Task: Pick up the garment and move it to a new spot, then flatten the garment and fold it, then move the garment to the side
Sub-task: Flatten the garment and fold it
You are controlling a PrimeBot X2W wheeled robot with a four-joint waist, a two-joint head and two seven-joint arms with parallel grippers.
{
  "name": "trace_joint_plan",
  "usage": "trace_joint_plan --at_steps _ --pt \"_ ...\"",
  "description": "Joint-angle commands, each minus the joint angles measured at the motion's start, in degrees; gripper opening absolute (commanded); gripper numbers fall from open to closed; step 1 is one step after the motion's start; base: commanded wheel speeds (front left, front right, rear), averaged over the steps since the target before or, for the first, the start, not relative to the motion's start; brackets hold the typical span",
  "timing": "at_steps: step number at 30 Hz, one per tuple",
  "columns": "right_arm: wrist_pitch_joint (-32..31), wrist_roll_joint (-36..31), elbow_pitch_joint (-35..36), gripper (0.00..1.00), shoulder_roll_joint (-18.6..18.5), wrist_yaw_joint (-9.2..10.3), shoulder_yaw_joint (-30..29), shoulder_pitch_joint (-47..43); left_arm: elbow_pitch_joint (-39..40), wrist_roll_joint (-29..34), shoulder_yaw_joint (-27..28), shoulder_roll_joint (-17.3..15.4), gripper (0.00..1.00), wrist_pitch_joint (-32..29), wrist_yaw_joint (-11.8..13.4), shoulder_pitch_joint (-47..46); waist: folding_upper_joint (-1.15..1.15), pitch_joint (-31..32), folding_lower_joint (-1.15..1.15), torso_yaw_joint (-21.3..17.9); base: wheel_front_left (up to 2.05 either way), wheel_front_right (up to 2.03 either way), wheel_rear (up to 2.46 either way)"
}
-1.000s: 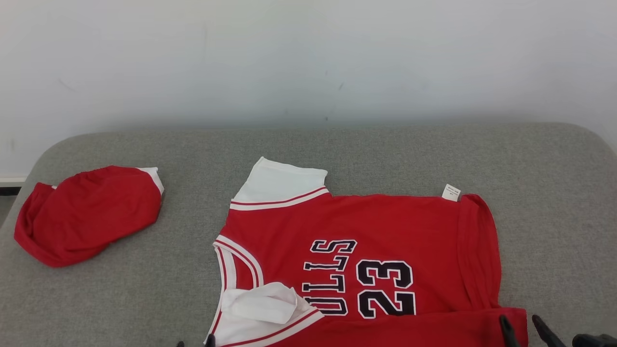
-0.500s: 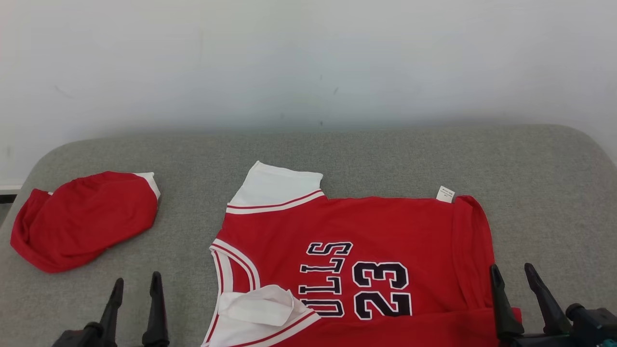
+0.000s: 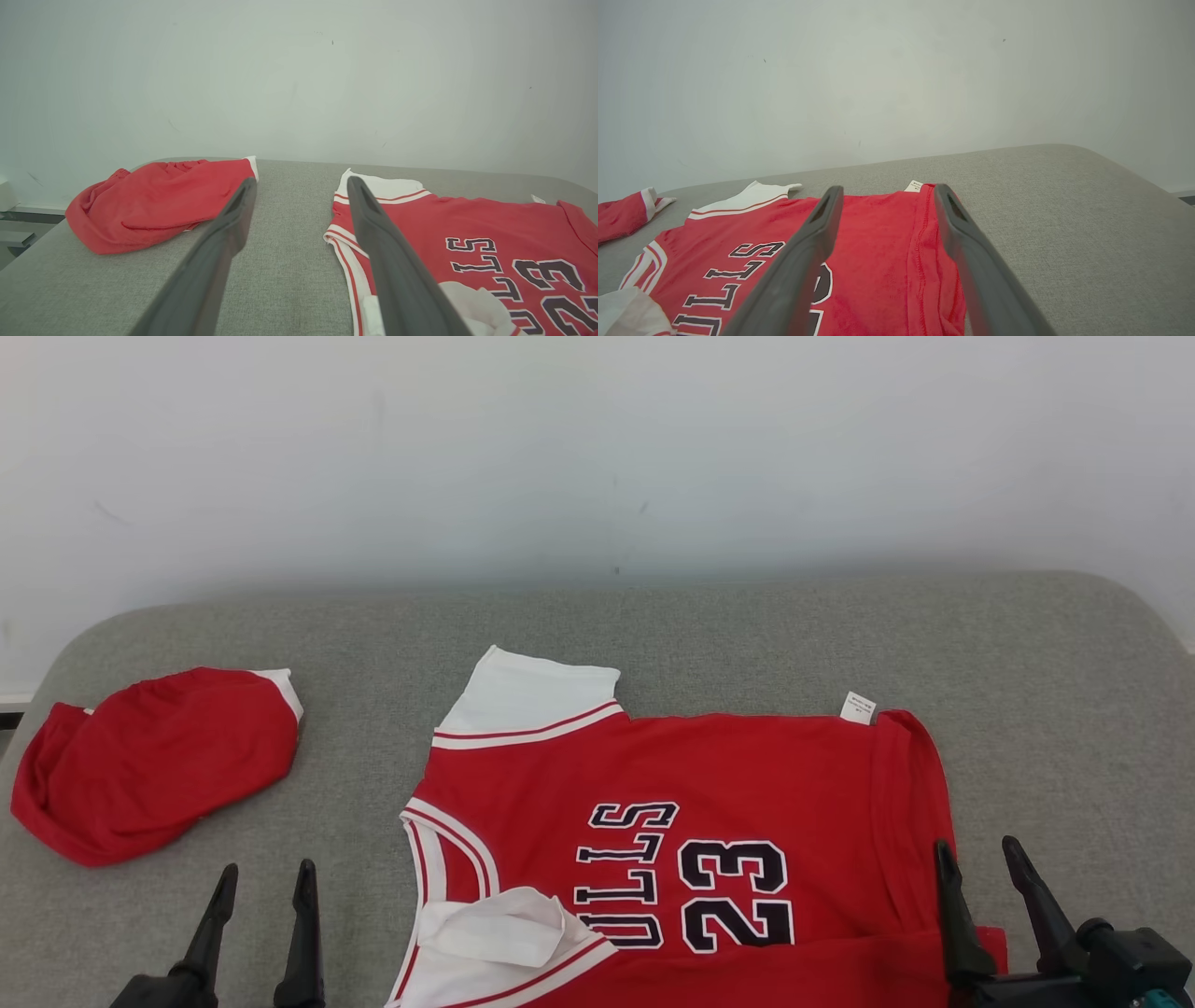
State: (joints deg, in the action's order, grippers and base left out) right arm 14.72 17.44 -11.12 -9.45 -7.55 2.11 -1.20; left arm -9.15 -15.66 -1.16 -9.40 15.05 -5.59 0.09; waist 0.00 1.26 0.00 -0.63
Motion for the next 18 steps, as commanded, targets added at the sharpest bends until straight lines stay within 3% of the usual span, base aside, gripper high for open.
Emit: trace_joint_plan --at_steps 1,18 --pt "0.40 -0.35 -0.17 1.00 0.43 0.14 -0.16 0.26 0.41 0.93 0.53 0.26 1.00 0.18 -0.36 0.97 0.00 -0.13 0.00 -0.02 0.00 0.00 0.00" --pt "0.53 -0.18 -1.44 1.00 1.53 0.14 -1.41 -0.90 -0.82 3.06 2.74 2.36 1.00 0.18 -1.69 3.31 0.00 -1.02 0.00 0.44 0.00 0.00 0.00"
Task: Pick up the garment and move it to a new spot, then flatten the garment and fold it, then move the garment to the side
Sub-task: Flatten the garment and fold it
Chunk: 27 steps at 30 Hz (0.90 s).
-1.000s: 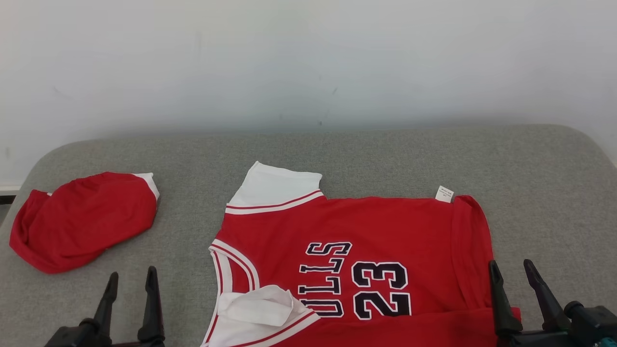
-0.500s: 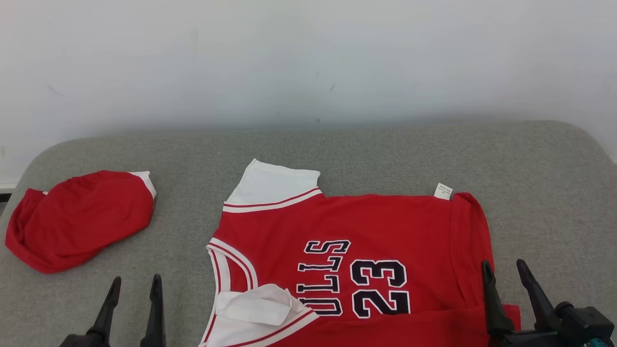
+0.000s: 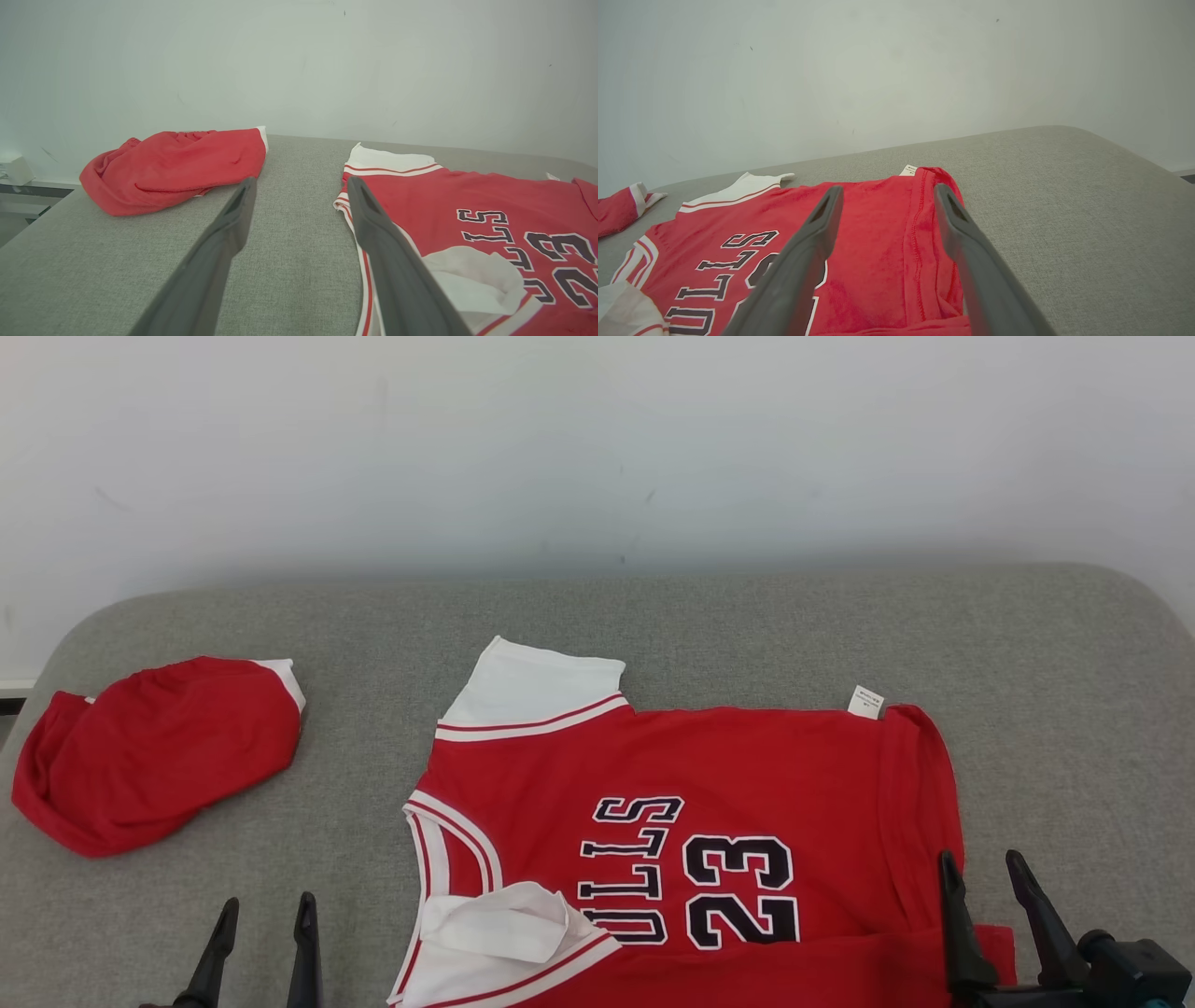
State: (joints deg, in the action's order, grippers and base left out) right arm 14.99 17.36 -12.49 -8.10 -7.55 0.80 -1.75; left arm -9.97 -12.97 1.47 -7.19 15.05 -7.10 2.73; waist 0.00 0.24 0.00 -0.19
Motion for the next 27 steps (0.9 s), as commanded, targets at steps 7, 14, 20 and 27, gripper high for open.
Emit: trace_joint_plan --at_steps 7,14,20,27 --pt "0.26 -0.39 -0.28 1.00 0.33 0.14 0.04 0.02 -0.58 0.77 0.74 0.38 1.00 0.18 -0.42 0.26 0.00 -0.43 0.00 -0.05 0.00 0.00 0.00" --pt "0.25 0.89 -2.48 1.00 -1.13 0.14 0.44 2.95 -1.71 0.15 0.16 -0.97 1.00 0.18 -0.32 -3.78 0.00 -1.94 0.00 -0.19 0.00 0.00 0.00" --pt "-2.07 1.53 -6.12 1.00 -4.20 0.14 1.54 9.98 -4.55 -2.25 -4.26 -5.37 1.00 -0.04 -0.29 -12.35 0.00 -5.62 0.00 -0.88 0.00 0.00 0.00" --pt "-6.58 1.60 -11.78 1.00 -6.31 0.14 2.01 21.18 -9.39 -7.32 -12.74 -12.36 1.00 -4.21 -0.30 -27.83 0.00 -12.90 0.00 -2.51 0.00 0.00 0.00"
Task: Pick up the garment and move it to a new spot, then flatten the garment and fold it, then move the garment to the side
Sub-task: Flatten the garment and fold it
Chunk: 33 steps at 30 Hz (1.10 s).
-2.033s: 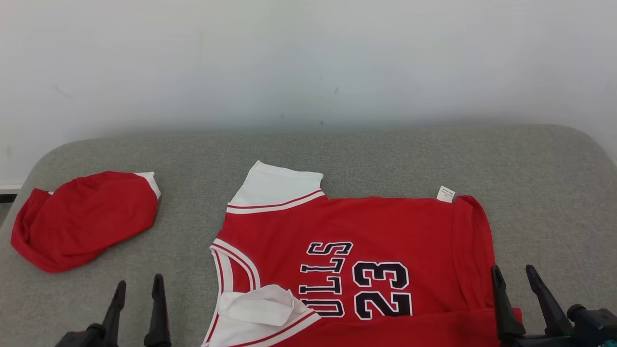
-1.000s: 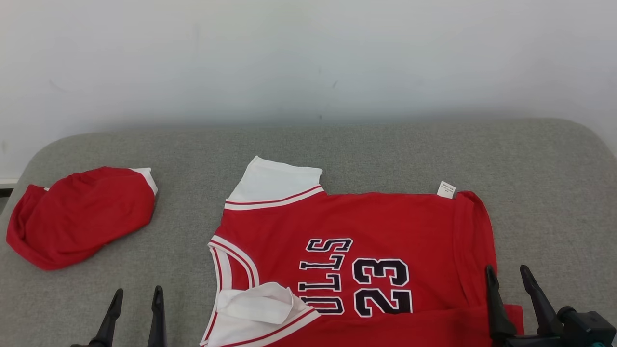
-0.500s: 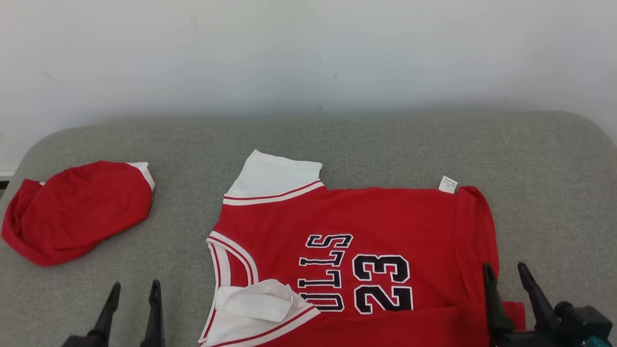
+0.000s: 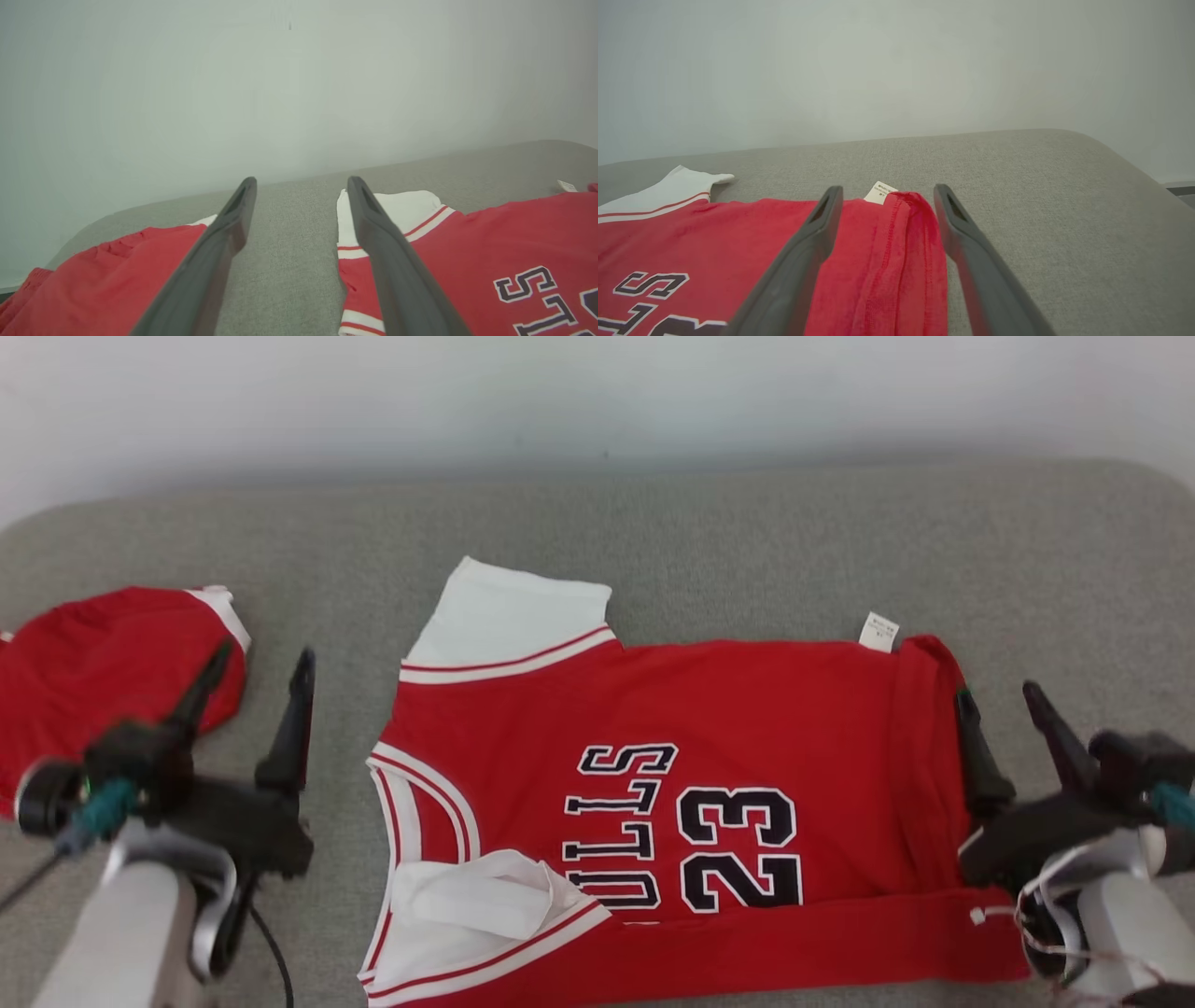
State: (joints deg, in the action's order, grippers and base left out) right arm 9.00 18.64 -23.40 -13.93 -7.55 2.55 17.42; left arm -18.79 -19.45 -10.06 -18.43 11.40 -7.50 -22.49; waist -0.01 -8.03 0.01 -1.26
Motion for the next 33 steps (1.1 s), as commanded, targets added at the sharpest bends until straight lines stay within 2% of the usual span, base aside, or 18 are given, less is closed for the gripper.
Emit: trace_joint_plan --at_steps 1,5,13,23,33 --pt "-1.25 0.01 -1.75 1.00 -0.68 0.14 0.45 3.60 -1.16 -2.11 -2.39 -1.84 1.00 -1.38 0.10 -5.00 0.01 -5.74 -0.01 -1.74 0.00 0.00 0.00" --pt "-3.64 -0.60 -5.51 1.00 -1.10 0.14 1.51 10.21 -4.12 -6.80 -7.69 -5.64 1.00 -4.98 0.10 -14.26 0.01 -9.74 -0.01 -3.11 0.00 0.00 0.00" --pt "-7.83 -0.55 -11.28 1.00 -0.61 0.14 5.51 19.87 -9.44 -14.59 -18.57 -10.62 1.00 -10.69 0.10 -27.44 0.01 -14.27 -0.01 -5.64 0.00 0.00 0.00" --pt "-13.15 2.32 -17.99 1.00 2.05 0.14 11.62 29.70 -18.61 -24.41 -31.76 -12.93 1.00 -16.22 0.10 -39.65 0.01 -17.75 -0.01 -8.92 0.00 0.00 0.00" --pt "-13.77 5.53 -21.01 1.00 3.80 0.14 16.16 33.54 -25.38 -29.29 -39.38 -13.79 1.00 -16.17 0.10 -44.76 0.01 -19.17 -0.01 -11.29 0.00 0.00 0.00"
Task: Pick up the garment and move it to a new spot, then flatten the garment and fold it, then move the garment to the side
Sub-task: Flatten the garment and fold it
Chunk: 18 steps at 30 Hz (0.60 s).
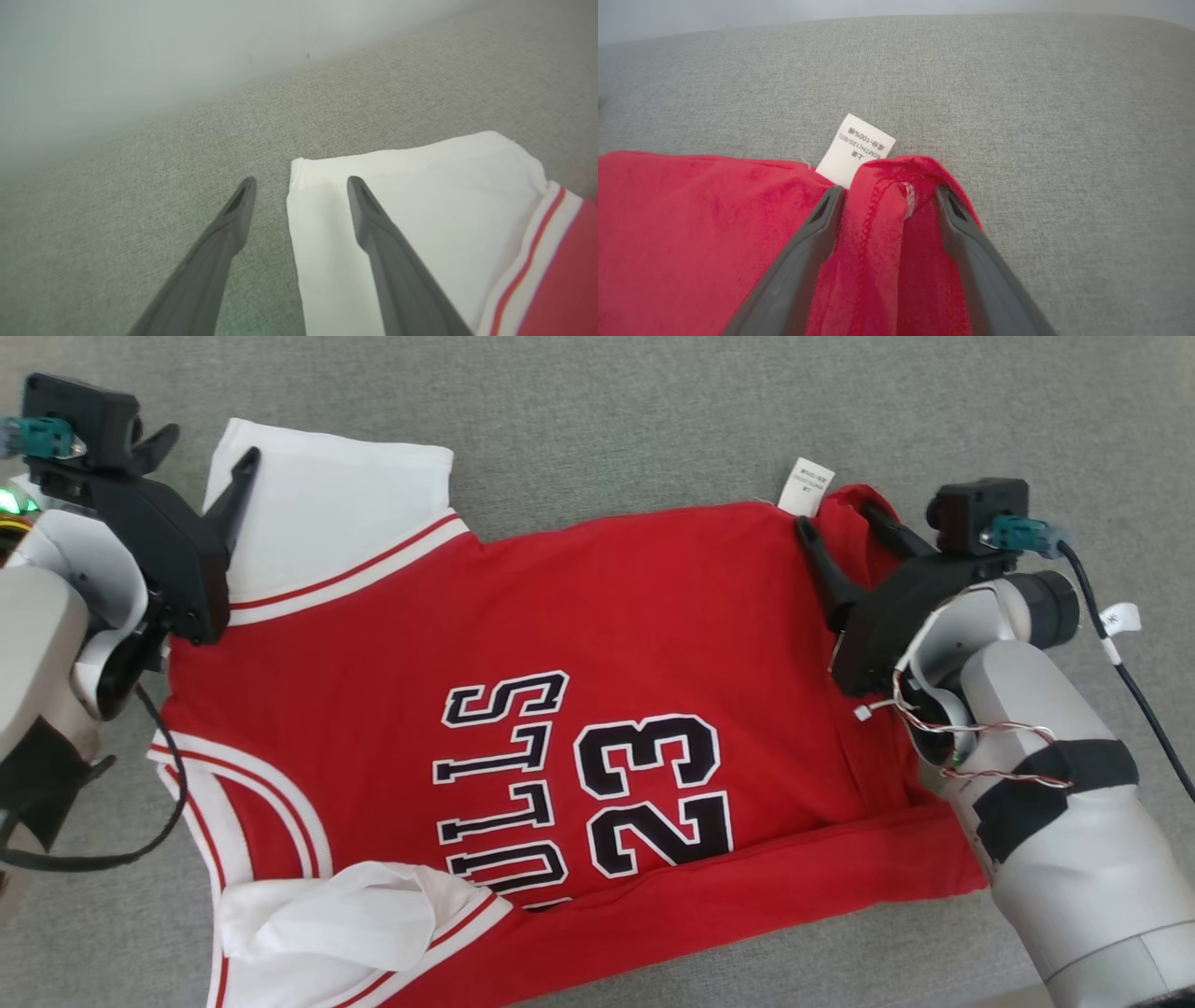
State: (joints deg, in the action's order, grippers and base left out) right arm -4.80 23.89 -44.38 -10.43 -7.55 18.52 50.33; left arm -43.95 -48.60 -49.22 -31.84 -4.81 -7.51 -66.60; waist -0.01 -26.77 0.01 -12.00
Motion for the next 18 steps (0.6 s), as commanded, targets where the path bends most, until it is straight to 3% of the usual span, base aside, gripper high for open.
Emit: trace_joint_plan --at_steps 1,13,14,15,16,17,18 --pt "0.04 0.58 -0.23 1.00 0.55 0.14 0.61 0.99 -0.69 -0.61 -0.77 -0.42 1.00 0.15 0.11 -1.08 0.01 -0.56 -0.01 -0.79 0.00 0.00 0.00" --pt "-0.19 3.61 -3.79 1.00 2.79 0.14 4.39 5.66 -6.36 -4.90 -6.66 -0.33 1.00 -1.39 0.11 -5.77 0.01 -2.52 -0.01 -3.04 0.00 0.00 0.00" --pt "-0.30 3.81 -4.25 0.49 2.81 0.14 4.52 5.85 -6.73 -5.35 -7.13 -0.19 0.73 -1.72 0.11 -5.84 0.01 -2.58 -0.01 -3.11 0.00 0.00 0.00" --pt "-0.10 4.11 -4.60 0.29 2.82 0.14 4.58 6.04 -6.85 -5.89 -7.63 0.05 0.45 -1.80 0.11 -5.83 0.01 -2.63 -0.01 -3.14 0.00 0.00 0.00" --pt "0.31 4.47 -4.95 0.00 2.82 0.14 4.47 6.23 -7.07 -6.35 -8.00 0.12 0.24 -1.69 0.11 -5.95 0.01 -2.68 -0.01 -3.13 0.00 0.00 0.00" --pt "0.88 4.57 -5.15 0.00 2.69 0.14 4.50 6.51 -7.26 -6.60 -8.37 0.13 0.00 -1.44 0.11 -6.00 0.01 -2.71 -0.01 -3.07 0.00 0.00 0.00" --pt "0.88 4.57 -5.15 0.00 2.69 0.14 4.50 6.51 -7.26 -6.60 -8.37 0.13 0.00 -1.44 0.11 -6.00 0.01 -2.71 -0.01 -3.07 0.00 0.00 0.00"
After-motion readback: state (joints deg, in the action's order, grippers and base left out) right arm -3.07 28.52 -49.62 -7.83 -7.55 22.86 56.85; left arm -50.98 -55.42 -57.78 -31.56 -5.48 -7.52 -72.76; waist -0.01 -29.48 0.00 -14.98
